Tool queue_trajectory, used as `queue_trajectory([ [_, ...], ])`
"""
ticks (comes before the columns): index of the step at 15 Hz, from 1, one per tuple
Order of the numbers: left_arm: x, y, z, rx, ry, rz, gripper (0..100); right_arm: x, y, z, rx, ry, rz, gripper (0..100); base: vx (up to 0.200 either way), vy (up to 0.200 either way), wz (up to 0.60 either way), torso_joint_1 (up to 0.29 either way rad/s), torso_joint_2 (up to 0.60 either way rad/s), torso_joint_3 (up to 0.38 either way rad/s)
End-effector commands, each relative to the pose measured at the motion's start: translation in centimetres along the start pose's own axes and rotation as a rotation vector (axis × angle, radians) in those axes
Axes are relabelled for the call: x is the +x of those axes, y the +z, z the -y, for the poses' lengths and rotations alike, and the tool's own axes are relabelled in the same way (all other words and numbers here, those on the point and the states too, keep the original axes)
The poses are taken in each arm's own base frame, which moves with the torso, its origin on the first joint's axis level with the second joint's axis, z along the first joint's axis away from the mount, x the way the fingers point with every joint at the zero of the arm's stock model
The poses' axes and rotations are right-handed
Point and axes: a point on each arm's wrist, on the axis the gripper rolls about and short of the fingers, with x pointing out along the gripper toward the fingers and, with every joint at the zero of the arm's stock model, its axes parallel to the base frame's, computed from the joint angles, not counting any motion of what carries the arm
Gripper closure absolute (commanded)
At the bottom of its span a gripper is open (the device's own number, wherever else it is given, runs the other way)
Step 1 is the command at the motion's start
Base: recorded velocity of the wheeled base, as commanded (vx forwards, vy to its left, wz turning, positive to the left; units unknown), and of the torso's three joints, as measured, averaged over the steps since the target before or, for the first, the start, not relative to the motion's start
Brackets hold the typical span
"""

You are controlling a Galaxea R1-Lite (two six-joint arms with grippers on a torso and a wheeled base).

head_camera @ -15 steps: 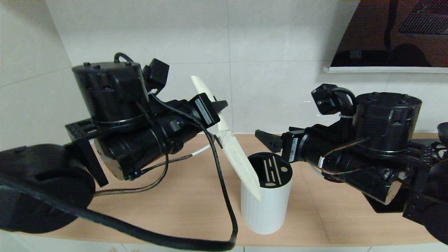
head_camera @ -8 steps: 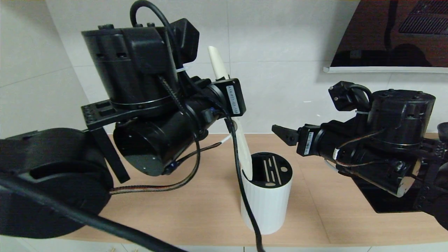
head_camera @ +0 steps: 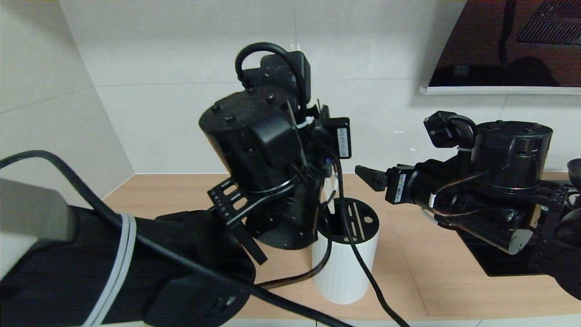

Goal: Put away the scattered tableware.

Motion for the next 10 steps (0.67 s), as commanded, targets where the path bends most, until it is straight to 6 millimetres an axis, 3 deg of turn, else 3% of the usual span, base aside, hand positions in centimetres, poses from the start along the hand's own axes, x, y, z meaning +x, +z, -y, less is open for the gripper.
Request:
queue_trajectory([
  [1, -0.8, -1.1, 0.9, 0.017, -0.030, -0.030, 100, 0.3, -0.3, 0.0, -0.002, -0.003, -0.010, 0, 0.000, 0.000, 0.00, 0.000, 0.00, 0.000],
  [7, -0.7, -2.3, 1.1, 0.034, -0.030, -0.050, 100, 0.1, -0.1, 0.0, -0.001, -0.002, -0.004, 0, 0.000, 0.000, 0.00, 0.000, 0.00, 0.000],
  [10, 0.0, -4.0, 1.1, 0.053, -0.022, -0.077, 100, 0.2, -0.3, 0.0, -0.002, -0.003, -0.009, 0, 0.000, 0.000, 0.00, 0.000, 0.00, 0.000],
])
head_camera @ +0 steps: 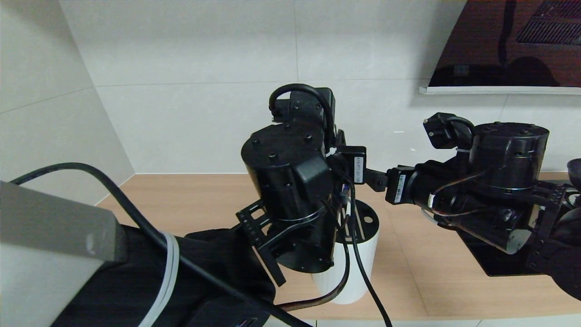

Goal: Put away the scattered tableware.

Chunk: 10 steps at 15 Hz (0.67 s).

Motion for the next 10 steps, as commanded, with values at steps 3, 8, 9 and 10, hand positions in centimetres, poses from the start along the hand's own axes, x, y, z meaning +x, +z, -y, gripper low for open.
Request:
queue_trajectory([
  [3, 1.1, -1.8, -0.3, 0.029, 0.020, -0.027, 100, 0.1, -0.1, 0.0, -0.001, 0.000, -0.002, 0, 0.000, 0.000, 0.00, 0.000, 0.00, 0.000],
  [8, 1.6, -2.7, -0.1, 0.036, 0.029, -0.036, 100, 0.1, -0.1, 0.0, -0.001, 0.000, -0.002, 0, 0.000, 0.000, 0.00, 0.000, 0.00, 0.000],
  [9, 1.7, -3.4, 0.1, 0.046, 0.026, -0.047, 100, 0.1, -0.1, 0.0, -0.001, 0.000, -0.002, 0, 0.000, 0.000, 0.00, 0.000, 0.00, 0.000],
  [10, 1.7, -3.9, 0.2, 0.052, 0.025, -0.057, 100, 0.2, -0.1, 0.0, -0.001, 0.001, -0.004, 0, 0.000, 0.000, 0.00, 0.000, 0.00, 0.000],
])
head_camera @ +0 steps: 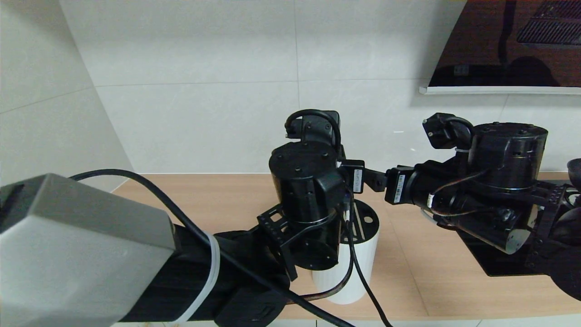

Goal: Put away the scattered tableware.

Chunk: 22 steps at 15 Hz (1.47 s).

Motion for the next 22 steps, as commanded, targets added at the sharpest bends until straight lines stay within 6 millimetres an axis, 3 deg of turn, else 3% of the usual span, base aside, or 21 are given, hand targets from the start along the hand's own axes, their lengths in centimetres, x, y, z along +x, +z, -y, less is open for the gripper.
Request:
queue_trajectory([
  [1, 0.2, -1.2, 0.4, 0.011, -0.004, -0.014, 100, 0.1, -0.1, 0.0, -0.001, -0.001, -0.002, 0, 0.000, 0.000, 0.00, 0.000, 0.00, 0.000],
  [22, 0.2, -10.2, 1.0, 0.103, -0.009, -0.185, 100, 0.6, -0.8, 0.1, -0.006, -0.007, -0.027, 0, 0.000, 0.000, 0.00, 0.000, 0.00, 0.000],
])
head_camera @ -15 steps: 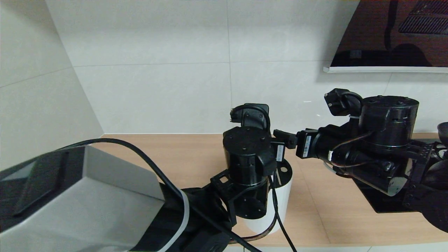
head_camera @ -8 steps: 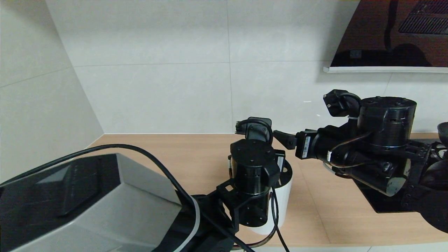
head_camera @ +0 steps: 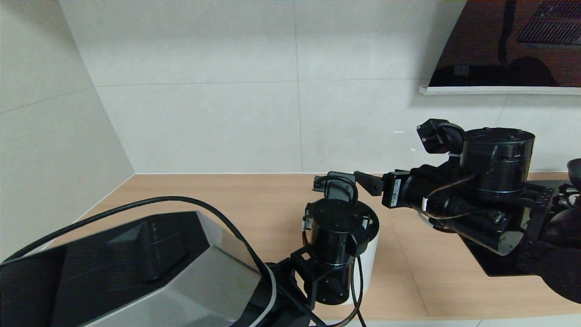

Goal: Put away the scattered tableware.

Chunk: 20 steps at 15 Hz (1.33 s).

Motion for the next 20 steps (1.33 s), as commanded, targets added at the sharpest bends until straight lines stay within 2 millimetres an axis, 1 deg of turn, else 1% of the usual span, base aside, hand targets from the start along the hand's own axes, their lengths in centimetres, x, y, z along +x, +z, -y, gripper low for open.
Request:
queue_trajectory([
  [1, 0.2, -1.0, 0.1, 0.015, 0.001, -0.018, 100, 0.1, -0.1, 0.0, -0.001, 0.000, -0.003, 0, 0.000, 0.000, 0.00, 0.000, 0.00, 0.000],
  [7, 0.2, -0.8, 0.1, 0.010, 0.001, -0.014, 100, 0.1, -0.1, 0.0, -0.001, 0.000, -0.003, 0, 0.000, 0.000, 0.00, 0.000, 0.00, 0.000],
  [8, 0.2, -0.8, 0.1, 0.009, 0.003, -0.013, 0, 0.1, -0.1, 0.0, -0.001, 0.000, -0.003, 0, 0.000, 0.000, 0.00, 0.000, 0.00, 0.000],
  [12, 0.1, -0.7, 0.1, -0.004, -0.001, 0.003, 0, 0.1, -0.1, 0.0, -0.001, 0.000, -0.003, 0, 0.000, 0.000, 0.00, 0.000, 0.00, 0.000],
  [14, -0.3, -0.6, -0.1, -0.010, -0.011, 0.009, 0, 0.1, -0.1, 0.0, -0.001, -0.002, -0.003, 0, 0.000, 0.000, 0.00, 0.000, 0.00, 0.000],
  [15, -1.2, 0.3, -0.6, -0.022, -0.045, 0.025, 0, 0.1, -0.1, 0.0, -0.001, -0.002, -0.003, 0, 0.000, 0.000, 0.00, 0.000, 0.00, 0.000],
  [17, -3.8, 3.4, -2.4, -0.051, -0.163, 0.061, 0, 0.2, 0.0, 0.3, 0.001, -0.012, 0.001, 0, 0.000, 0.000, 0.00, 0.000, 0.00, 0.000],
  [19, -6.4, 6.1, -4.4, -0.072, -0.278, 0.094, 0, 0.1, 0.2, 0.7, 0.003, -0.023, 0.006, 0, 0.000, 0.000, 0.00, 0.000, 0.00, 0.000],
  [20, -7.4, 7.2, -5.3, -0.085, -0.302, 0.116, 0, 0.1, 0.4, 1.0, 0.006, -0.032, 0.014, 0, 0.000, 0.000, 0.00, 0.000, 0.00, 0.000],
])
